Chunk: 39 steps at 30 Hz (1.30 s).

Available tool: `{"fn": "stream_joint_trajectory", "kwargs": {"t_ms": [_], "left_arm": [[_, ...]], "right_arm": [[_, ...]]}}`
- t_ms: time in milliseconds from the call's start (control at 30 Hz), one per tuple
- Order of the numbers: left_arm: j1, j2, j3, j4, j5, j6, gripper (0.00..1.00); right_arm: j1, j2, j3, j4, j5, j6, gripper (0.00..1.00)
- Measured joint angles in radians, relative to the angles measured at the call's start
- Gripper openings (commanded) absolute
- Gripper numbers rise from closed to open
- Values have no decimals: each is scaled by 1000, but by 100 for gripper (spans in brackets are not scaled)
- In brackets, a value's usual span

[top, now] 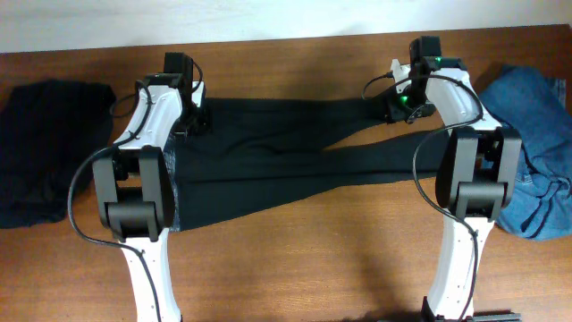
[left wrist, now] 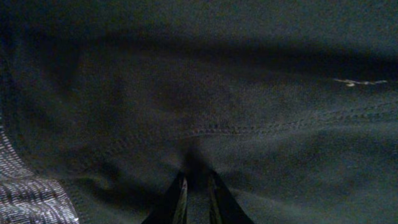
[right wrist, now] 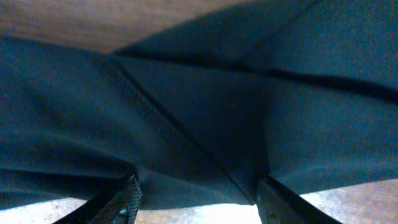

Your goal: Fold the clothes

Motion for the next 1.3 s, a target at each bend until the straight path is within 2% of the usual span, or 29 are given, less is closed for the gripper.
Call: {"fn": "stream_joint_trajectory", "kwargs": {"t_ms": [333,567,633,700,933,1000,1033,1300], "left_arm": [[-1,6,11,-15,-6,0,12],[-2,6,12,-15,-10,0,13],[-2,6,12,-14,-11,1,16],[-2,6,12,-14,-11,3,19],[-2,7,12,-5,-11,-5,29],[-2,7,12,-3,-11,-3,46],[-2,7,12,-1,-11,-7,49],[-5,7,13,3,-11,-12,49]], "right_arm": [[-3,0,0,-168,3,0,66],[-3,0,29,-171,10,19,67],[-4,-2,72,-162,32,32,78],[-7,-5,135,-154,58,37,83],[-47,-56,256,-81,95,42,83],[-61,-63,262,-58,98,42,83],[-70,-63,264,-48,100,42,83],[-121,-37,263,-11,58,41,82]]}}
